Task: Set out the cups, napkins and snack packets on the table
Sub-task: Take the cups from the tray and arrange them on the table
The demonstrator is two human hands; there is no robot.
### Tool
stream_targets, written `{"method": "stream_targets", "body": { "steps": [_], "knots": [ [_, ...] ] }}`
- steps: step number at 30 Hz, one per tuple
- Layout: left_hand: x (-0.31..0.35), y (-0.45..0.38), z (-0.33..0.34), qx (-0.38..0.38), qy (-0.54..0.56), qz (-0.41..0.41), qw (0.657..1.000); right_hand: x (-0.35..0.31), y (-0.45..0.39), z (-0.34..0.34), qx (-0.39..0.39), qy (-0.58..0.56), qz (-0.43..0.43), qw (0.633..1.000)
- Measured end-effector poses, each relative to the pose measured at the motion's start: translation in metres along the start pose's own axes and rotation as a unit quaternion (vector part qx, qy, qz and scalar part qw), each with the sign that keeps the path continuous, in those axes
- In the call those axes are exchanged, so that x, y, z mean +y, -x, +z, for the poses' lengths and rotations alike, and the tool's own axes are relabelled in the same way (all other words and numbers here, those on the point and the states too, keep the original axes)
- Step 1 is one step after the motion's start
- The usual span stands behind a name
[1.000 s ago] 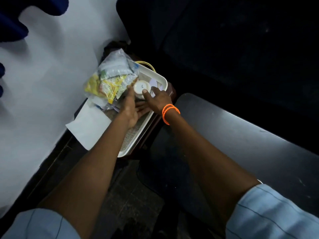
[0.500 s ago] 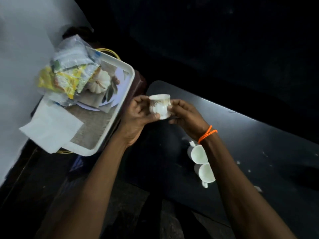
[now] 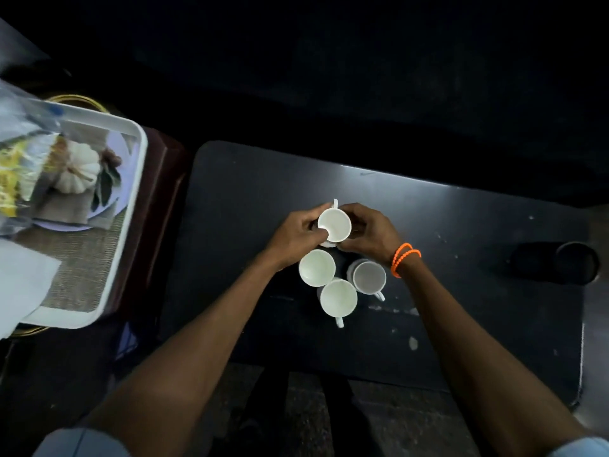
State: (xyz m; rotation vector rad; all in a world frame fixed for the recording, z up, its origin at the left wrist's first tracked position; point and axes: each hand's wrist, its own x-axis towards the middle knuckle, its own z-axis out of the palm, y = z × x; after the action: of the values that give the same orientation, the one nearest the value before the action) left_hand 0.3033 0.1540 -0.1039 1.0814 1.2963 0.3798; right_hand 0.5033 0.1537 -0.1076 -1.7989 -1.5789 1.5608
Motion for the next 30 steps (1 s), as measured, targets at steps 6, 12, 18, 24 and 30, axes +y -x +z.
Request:
{"method": "stream_targets", "body": {
  "steps": [6,12,18,24,30],
  "knots": [
    [-0.007,0.002,0.012,0.049,-0.058,-0.001,0.997,0.013,0.009,0.008,0.037,0.056,-0.044,0.997],
    [-0.008,0.003,0.013,0.065,-0.078,0.014,0.995,0.016,0.012,0.015,0.050,0.095,-0.051,0.993],
    [-0.013,0.009,0.015,0.086,-0.099,0.017,0.991,0.018,0.023,0.012,0.081,0.092,-0.024,0.992],
    [-0.017,0.047,0.039,0.328,-0.095,0.080,0.936,0.031,0.059,-0.003,0.203,0.033,0.051,0.977],
    [-0.022,0.090,0.105,0.330,-0.050,0.097,0.937,0.050,0.101,0.003,0.080,0.097,0.015,0.992]
  ]
}}
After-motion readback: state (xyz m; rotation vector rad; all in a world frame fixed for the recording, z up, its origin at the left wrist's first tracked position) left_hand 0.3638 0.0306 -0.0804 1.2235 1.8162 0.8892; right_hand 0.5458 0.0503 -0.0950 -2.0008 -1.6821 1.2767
